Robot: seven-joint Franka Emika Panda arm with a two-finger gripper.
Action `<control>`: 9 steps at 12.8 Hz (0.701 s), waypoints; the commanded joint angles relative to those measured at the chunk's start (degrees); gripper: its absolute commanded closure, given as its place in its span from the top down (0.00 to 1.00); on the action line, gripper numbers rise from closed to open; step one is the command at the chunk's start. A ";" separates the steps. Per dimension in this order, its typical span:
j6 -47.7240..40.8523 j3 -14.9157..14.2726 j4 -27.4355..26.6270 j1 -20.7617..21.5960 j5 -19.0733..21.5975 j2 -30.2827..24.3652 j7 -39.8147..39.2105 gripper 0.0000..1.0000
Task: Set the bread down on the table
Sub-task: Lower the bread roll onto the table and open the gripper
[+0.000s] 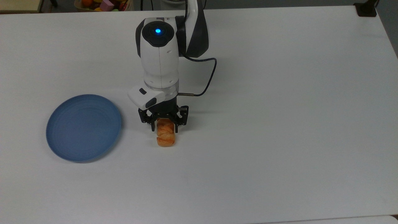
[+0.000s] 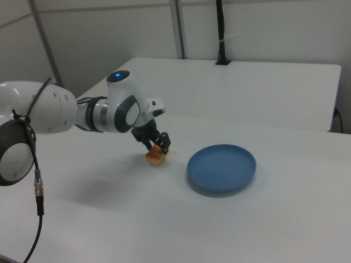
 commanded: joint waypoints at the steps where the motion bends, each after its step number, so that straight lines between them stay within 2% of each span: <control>1: 1.31 -0.32 -0.94 0.46 -1.52 -0.70 2.77 1.00; 5: -0.35 -0.32 -1.20 0.02 -1.43 -4.47 2.68 1.00; 9: -15.70 -0.32 -1.03 0.37 -1.43 -13.60 2.77 1.00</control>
